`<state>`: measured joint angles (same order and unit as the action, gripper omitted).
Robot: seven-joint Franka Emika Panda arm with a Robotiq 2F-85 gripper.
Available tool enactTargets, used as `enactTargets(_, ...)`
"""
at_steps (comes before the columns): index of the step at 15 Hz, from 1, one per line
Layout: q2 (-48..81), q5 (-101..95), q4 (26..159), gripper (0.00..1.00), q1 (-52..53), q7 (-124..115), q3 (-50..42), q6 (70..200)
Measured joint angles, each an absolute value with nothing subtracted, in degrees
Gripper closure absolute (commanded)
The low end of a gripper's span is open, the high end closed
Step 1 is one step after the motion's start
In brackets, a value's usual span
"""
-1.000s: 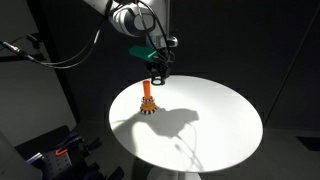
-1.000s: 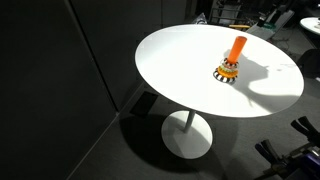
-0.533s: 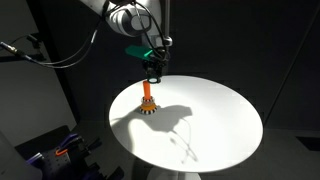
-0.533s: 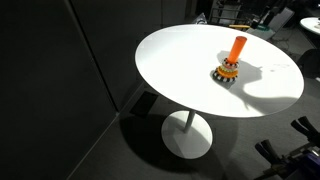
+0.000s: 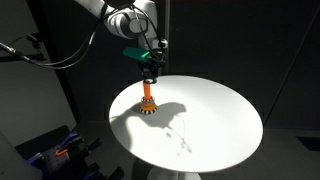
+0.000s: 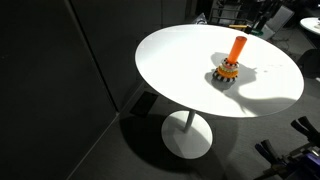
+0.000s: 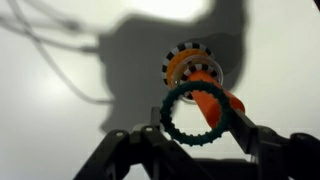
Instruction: Place the dark green ring on the stack
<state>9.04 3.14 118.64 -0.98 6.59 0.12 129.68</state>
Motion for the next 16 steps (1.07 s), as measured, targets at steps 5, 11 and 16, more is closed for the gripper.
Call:
enactTargets(5, 9.57, 3.14, 118.64, 0.55, -0.36, 6.59, 1.02, 129.69)
enactTargets(11, 10.11, 2.98, 118.65, 0.55, 0.54, 6.59, 1.57, 130.81)
enactTargets(16, 10.27, 1.43, 118.65, 0.55, 0.97, 6.58, 1.69, 131.79)
